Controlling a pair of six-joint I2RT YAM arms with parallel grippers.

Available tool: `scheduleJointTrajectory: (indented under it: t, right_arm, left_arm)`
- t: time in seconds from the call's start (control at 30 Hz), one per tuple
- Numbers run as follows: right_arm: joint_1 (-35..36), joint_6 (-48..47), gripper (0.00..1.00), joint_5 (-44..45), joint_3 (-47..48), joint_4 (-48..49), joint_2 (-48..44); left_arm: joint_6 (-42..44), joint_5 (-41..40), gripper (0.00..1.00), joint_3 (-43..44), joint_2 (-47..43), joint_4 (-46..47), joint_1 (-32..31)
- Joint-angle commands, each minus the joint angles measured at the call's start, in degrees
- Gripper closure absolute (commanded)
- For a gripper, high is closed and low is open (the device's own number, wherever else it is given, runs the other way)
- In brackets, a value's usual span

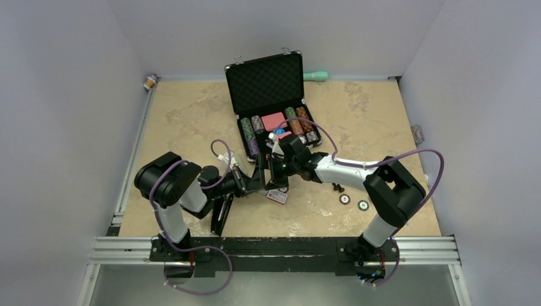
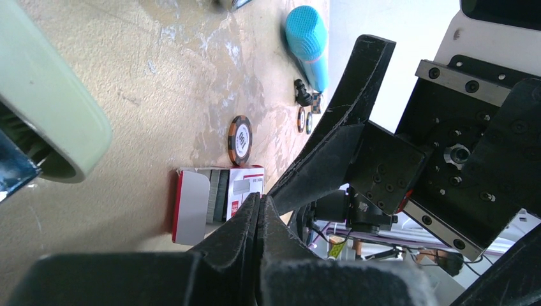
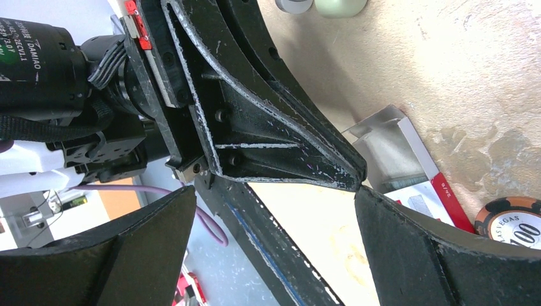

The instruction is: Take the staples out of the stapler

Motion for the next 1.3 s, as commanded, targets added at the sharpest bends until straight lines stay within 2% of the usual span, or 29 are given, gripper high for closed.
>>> scheduleJointTrajectory:
  t: [0.0, 0.73, 1.0, 1.13, 1.2, 1.27]
  right_arm:
    - [-0.2, -0.6, 0.01, -1.5, 2.4, 1.8, -3.2]
    - [-0.6, -1.0, 0.01, 1.1, 4.3, -0.5, -3.6]
    - [-0.8, -2.9, 0.01, 11.2, 6.4, -10.1, -9.2]
    - [-1.0, -2.0, 0.01, 17.2, 3.9, -13.8, -14.4]
    - [-1.0, -1.4, 0.02, 19.7, 1.8, -15.1, -16.9]
    - [-1.0, -0.6, 0.04, 22.0, -0.7, -16.5, -19.3]
  left_arm:
    - [1.6, 0.0, 1.00, 1.2, 1.5, 4.5, -0.4]
    - [2.5, -0.4, 1.00, 0.7, 1.0, 4.5, -0.3]
    - [0.9, 0.6, 1.00, 0.6, -7.4, 0.9, -0.3]
    - [3.0, 0.7, 1.00, 1.5, -17.4, -9.3, -0.1]
    - [7.2, -0.4, 1.00, 3.2, -24.5, -21.0, 0.1]
    - [13.7, -4.0, 1.00, 6.9, -32.3, -40.3, 0.0]
